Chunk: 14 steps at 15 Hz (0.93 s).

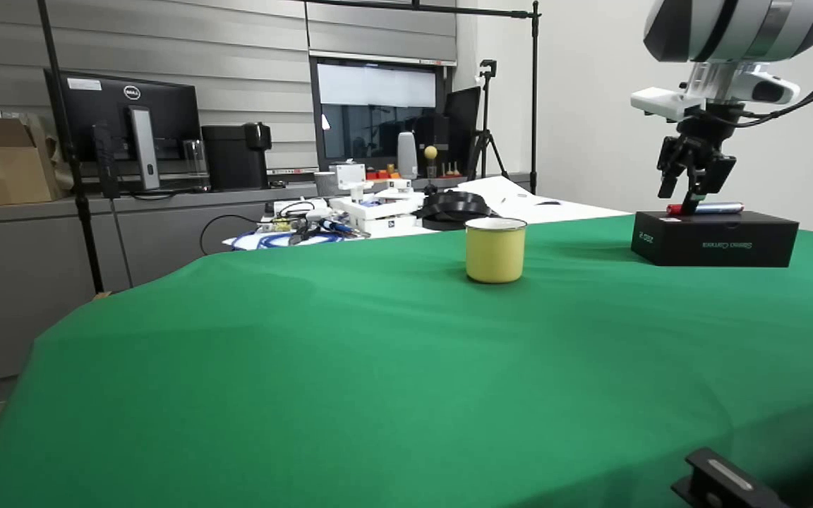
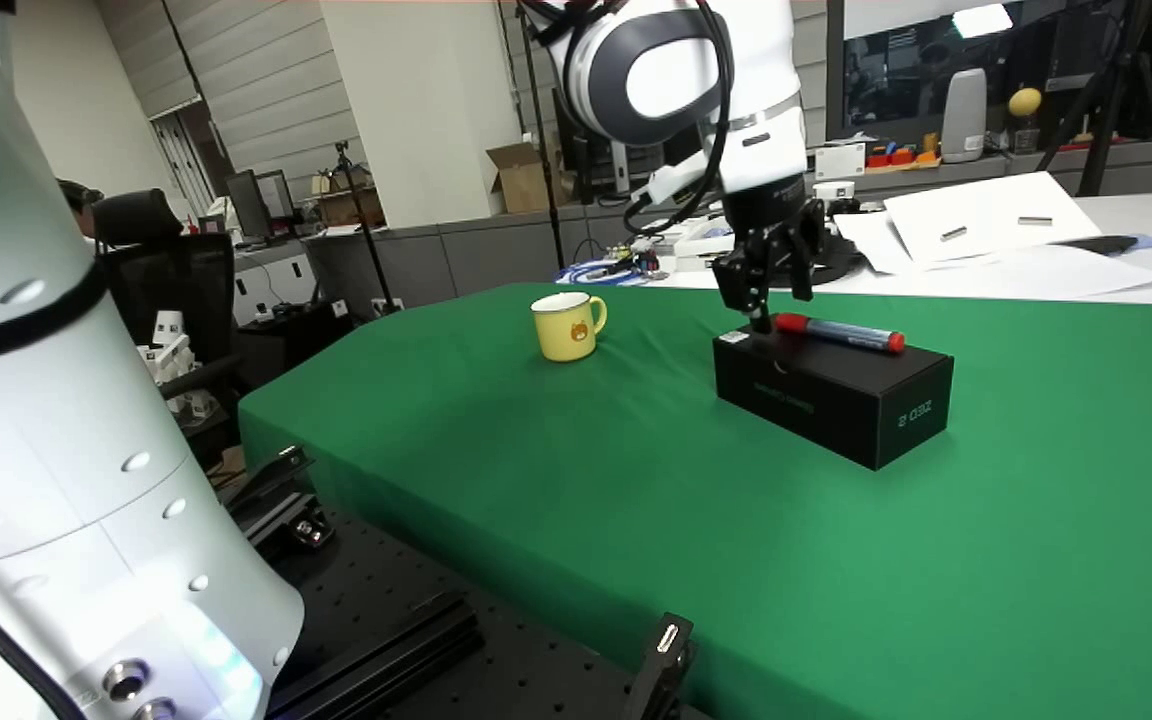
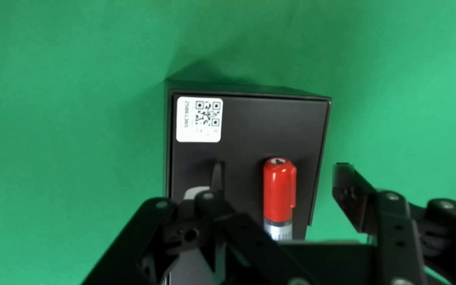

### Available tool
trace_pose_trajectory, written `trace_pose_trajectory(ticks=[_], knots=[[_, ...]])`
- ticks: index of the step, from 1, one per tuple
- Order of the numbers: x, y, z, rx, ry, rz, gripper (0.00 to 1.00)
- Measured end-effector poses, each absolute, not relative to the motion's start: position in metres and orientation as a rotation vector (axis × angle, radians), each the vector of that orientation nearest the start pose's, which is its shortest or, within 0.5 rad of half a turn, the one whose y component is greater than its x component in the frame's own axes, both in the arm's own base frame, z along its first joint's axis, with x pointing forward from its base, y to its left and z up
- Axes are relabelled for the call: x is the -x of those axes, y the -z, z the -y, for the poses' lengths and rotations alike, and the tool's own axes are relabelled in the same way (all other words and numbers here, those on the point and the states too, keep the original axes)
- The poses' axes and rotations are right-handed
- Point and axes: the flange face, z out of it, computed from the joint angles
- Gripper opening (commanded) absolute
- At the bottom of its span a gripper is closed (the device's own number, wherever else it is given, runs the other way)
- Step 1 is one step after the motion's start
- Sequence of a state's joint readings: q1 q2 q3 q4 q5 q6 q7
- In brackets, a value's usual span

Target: Take the marker out of the cup and put it on the box

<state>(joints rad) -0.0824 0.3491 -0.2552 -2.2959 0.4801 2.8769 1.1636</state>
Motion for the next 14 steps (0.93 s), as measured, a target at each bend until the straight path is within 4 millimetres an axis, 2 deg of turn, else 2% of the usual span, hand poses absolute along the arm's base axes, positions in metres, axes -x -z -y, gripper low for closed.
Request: trace_pose_trajectory(ticks=[4, 10, 14], knots=[[-0.510, -0.231, 0.205, 1.692, 0.306, -2.392, 1.00], [-0.516, -0.264, 0.203, 1.663, 0.361, -2.343, 1.00], [-0.515, -0.274, 0.192, 1.702, 0.332, -2.305, 1.00]])
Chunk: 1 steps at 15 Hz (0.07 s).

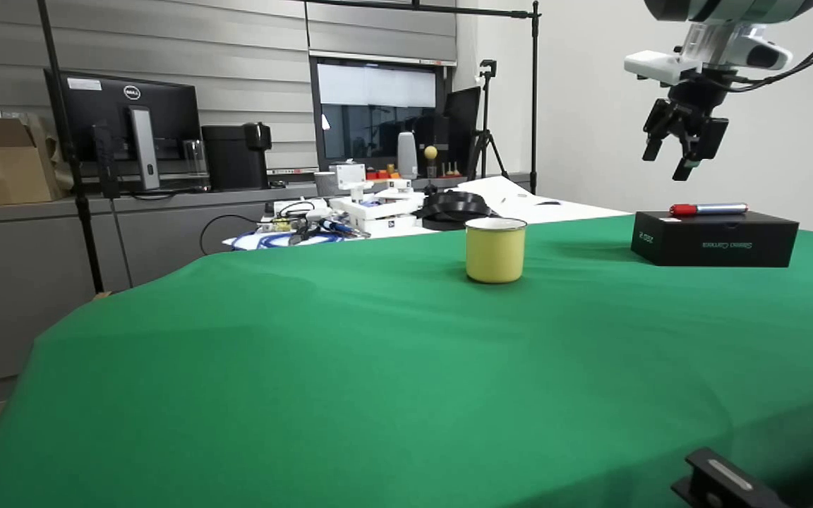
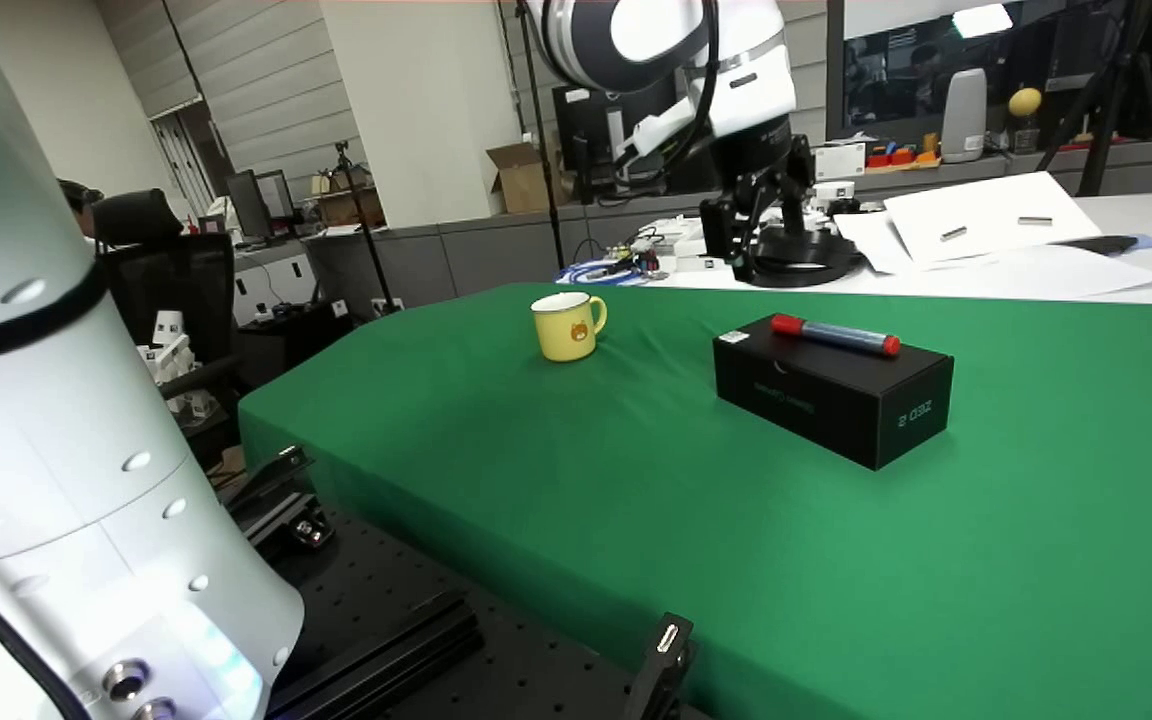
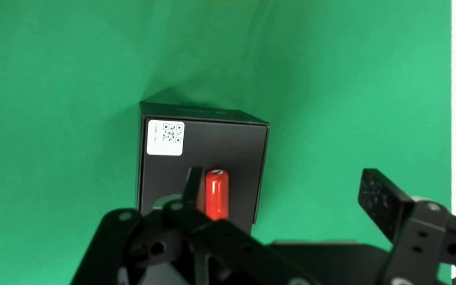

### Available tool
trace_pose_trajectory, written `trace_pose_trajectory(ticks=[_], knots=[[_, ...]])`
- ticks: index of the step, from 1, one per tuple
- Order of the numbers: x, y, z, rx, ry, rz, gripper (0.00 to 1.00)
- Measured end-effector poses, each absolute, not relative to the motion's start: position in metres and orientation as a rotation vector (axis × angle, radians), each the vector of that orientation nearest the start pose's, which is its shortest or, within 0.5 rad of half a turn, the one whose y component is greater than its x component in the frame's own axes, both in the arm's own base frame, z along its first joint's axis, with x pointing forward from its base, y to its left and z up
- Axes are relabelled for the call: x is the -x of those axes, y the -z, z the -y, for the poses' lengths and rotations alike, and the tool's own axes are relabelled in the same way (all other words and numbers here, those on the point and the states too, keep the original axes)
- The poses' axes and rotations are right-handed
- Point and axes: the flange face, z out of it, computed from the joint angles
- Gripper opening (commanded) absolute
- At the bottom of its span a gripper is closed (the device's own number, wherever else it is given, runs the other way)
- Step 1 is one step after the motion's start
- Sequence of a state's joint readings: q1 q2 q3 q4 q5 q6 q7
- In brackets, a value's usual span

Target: Take the marker out of the cup and put it on the box

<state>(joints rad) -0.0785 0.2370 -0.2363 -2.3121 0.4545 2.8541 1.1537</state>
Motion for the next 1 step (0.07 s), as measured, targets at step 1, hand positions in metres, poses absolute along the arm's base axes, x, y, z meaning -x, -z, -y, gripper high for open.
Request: trace_pose_trajectory(ticks=[1], knots=[[-0.5143, -0.2753, 0.1911, 1.705, 0.330, -2.302, 1.00]])
